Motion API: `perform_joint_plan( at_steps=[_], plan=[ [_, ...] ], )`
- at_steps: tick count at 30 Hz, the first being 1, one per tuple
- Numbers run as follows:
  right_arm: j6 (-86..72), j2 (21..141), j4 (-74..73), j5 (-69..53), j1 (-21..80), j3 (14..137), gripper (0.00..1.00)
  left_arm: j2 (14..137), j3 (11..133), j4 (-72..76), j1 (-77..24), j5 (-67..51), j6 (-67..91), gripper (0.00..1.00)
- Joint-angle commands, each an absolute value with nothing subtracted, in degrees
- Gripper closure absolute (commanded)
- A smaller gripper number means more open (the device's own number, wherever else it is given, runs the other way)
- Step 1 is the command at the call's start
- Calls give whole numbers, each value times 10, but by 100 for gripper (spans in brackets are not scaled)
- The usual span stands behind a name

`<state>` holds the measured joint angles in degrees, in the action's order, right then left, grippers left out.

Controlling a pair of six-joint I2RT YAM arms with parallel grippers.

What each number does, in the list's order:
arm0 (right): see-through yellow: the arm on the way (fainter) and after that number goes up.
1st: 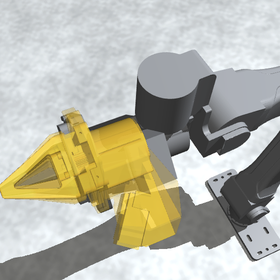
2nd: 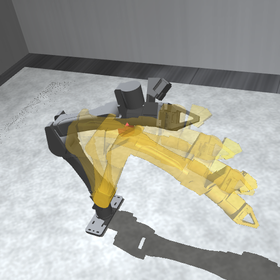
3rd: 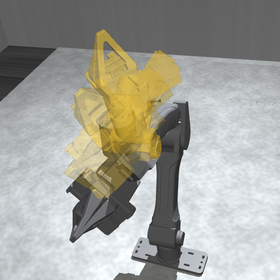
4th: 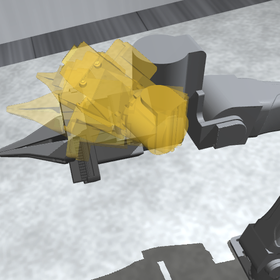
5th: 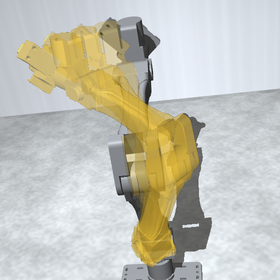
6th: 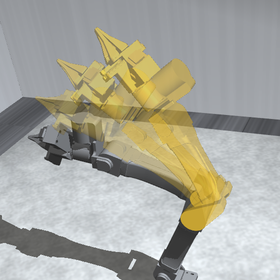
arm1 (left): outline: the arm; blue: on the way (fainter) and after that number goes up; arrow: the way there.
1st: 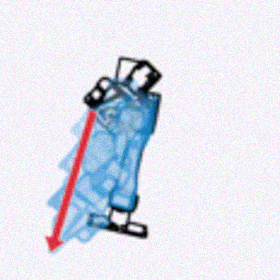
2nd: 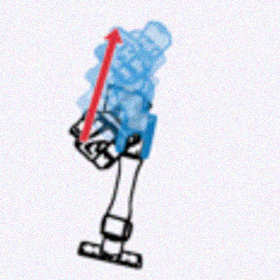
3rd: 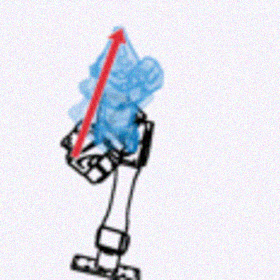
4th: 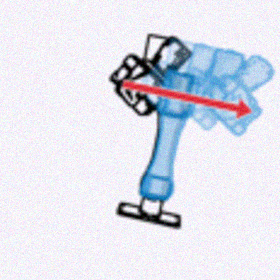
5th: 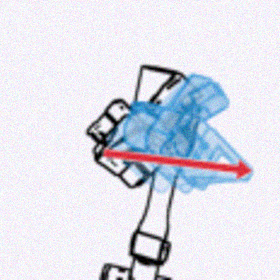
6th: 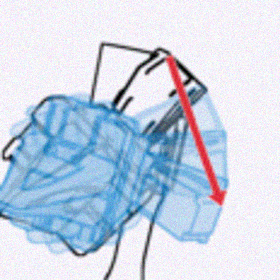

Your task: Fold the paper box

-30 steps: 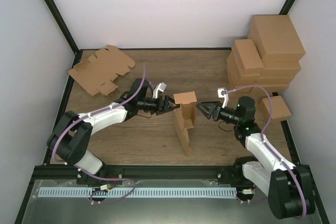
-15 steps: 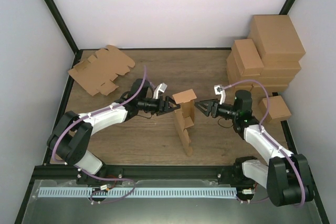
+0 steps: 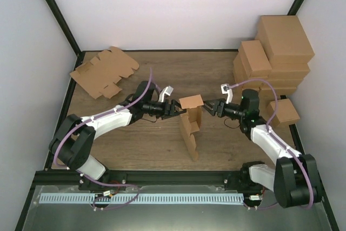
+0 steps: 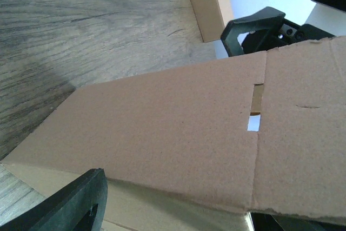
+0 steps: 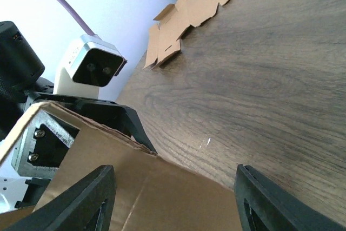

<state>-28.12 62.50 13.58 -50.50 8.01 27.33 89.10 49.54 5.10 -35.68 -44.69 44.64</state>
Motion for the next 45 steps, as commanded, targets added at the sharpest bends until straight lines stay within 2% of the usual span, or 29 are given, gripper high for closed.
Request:
perform_joint_plan(
  at_steps=[1,12,17,28,34,43,45],
  plan=[
    [-255,672,132,-573,76,332,38,904,509,38,-359,-446,428,28],
    [-193,692,53,-578,77,367,38,909,517,31,-359,-448,425,28],
    [-155,716,-5,-565,78,382,44,907,528,20,-359,-444,419,27],
    [-149,713,-14,-547,78,373,47,868,552,-61,-359,-410,386,27],
    [-152,709,-8,-549,78,373,47,814,554,-156,-357,-364,349,21],
    [-155,691,-8,-551,78,374,47,749,593,-214,-341,-319,330,21],
    [-155,689,-10,-552,78,374,47,758,613,-219,-340,-309,320,16]
  ],
)
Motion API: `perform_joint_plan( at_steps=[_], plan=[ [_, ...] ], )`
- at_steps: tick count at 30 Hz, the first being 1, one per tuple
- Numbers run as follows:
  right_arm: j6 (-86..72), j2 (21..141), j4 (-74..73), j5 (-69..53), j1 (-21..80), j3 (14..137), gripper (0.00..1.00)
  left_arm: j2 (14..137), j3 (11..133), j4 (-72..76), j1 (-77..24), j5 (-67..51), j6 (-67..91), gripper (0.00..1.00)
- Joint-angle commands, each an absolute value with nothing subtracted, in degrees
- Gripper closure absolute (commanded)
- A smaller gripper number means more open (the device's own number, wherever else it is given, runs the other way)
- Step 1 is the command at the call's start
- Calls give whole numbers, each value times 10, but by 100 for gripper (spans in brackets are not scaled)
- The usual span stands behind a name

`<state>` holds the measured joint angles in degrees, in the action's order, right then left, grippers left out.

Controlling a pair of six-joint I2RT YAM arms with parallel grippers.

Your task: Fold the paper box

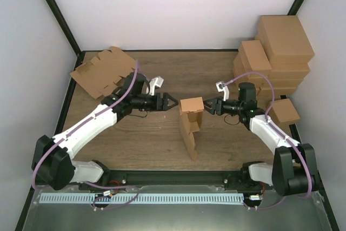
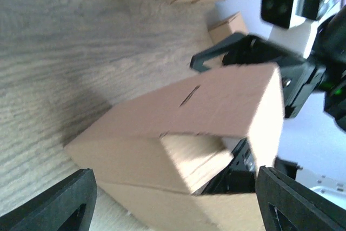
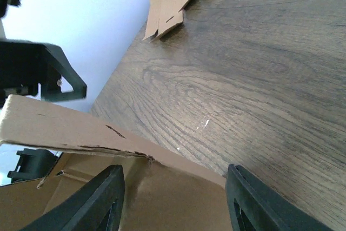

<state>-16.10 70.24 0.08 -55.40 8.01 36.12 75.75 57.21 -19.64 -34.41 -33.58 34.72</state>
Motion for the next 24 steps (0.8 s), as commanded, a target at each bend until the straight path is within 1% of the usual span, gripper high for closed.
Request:
perform_joint_plan(
  at_steps=[1,4,7,10,16,21,24],
  plan=[
    [-156,688,-11,-552,78,374,47,766,626,-221,-340,-307,316,14],
    [-156,686,-13,-553,78,374,47,794,660,-215,-340,-311,309,11],
    [-157,685,-13,-553,78,372,47,819,673,-198,-340,-317,312,10],
    [-157,681,-16,-554,78,373,47,841,678,-180,-341,-334,318,11],
    [-153,659,-39,-538,78,377,46,858,665,-150,-344,-364,331,18],
    [-146,620,-79,-504,78,383,45,857,650,-135,-348,-371,340,18],
    [-143,594,-112,-461,78,386,44,858,645,-132,-348,-372,342,18]
  ],
)
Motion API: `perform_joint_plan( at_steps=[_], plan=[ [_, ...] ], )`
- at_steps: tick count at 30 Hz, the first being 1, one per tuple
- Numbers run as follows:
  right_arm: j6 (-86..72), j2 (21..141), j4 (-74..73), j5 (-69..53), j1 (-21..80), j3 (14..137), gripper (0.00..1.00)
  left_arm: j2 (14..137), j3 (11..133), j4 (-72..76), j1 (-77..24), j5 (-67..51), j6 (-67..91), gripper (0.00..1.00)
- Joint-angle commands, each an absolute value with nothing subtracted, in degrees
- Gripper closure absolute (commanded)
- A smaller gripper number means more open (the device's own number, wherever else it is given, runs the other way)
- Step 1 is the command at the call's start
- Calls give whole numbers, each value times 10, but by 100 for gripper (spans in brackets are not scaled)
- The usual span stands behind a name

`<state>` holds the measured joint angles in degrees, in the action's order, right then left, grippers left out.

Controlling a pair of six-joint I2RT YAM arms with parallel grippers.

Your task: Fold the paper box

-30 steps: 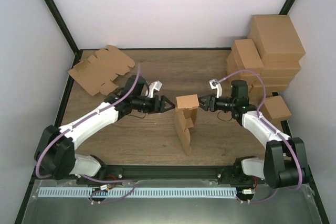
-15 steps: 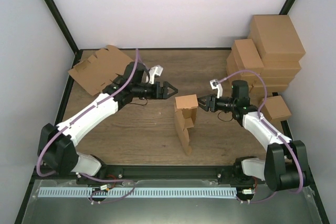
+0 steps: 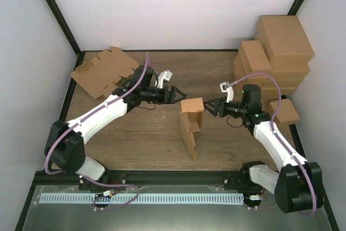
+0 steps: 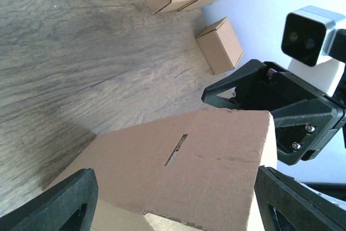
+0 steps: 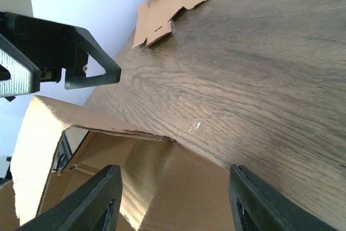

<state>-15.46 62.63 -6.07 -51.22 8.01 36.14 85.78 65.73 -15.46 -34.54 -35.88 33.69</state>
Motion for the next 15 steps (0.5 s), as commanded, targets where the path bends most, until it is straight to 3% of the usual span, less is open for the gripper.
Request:
perform_joint_plan(
  at_steps=[1,7,15],
  plan=[
    [-142,582,-120,-448,78,385,44,859,644,-131,-349,-373,342,18],
    [-142,511,-129,-448,78,391,42,864,642,-126,-354,-378,346,18],
    [-124,522,-125,-493,108,402,32,864,625,-118,-362,-380,352,18]
  ],
)
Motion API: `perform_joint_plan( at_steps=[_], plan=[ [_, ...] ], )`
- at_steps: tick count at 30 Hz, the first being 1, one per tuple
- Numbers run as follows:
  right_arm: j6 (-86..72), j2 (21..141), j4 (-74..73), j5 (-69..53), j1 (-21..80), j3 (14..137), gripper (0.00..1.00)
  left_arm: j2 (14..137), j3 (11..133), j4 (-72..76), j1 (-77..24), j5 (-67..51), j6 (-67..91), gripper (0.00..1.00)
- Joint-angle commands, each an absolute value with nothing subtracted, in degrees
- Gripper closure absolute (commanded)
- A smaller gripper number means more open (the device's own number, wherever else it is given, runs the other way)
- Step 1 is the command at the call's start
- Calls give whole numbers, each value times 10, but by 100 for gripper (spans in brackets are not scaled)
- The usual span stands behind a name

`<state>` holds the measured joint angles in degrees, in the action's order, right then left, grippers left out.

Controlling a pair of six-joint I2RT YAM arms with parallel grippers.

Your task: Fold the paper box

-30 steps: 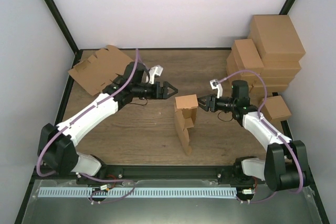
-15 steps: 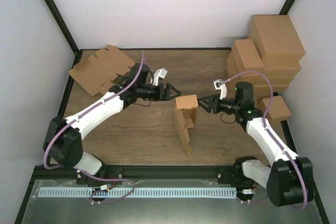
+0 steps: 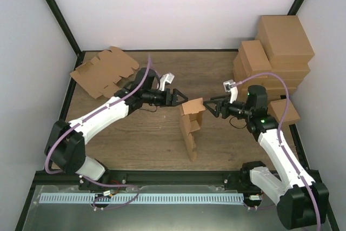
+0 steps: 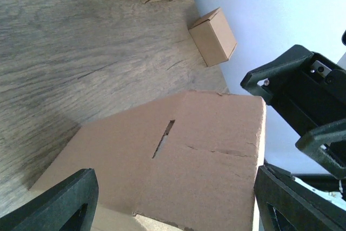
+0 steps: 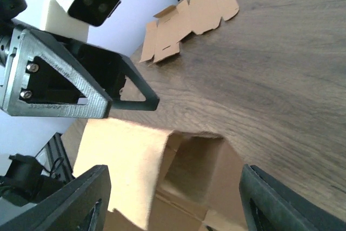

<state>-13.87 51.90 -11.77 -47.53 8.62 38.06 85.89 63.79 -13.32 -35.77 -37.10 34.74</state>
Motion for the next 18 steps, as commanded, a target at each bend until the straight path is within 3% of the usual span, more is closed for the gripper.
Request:
perform_joint_plan(
  at_steps=[1,18],
  plan=[
    [-120,523,-123,-491,116,400,31,865,622,-117,-363,-379,353,18],
    [-109,563,-131,-387,154,393,39,870,613,-114,-367,-382,351,18]
  ],
)
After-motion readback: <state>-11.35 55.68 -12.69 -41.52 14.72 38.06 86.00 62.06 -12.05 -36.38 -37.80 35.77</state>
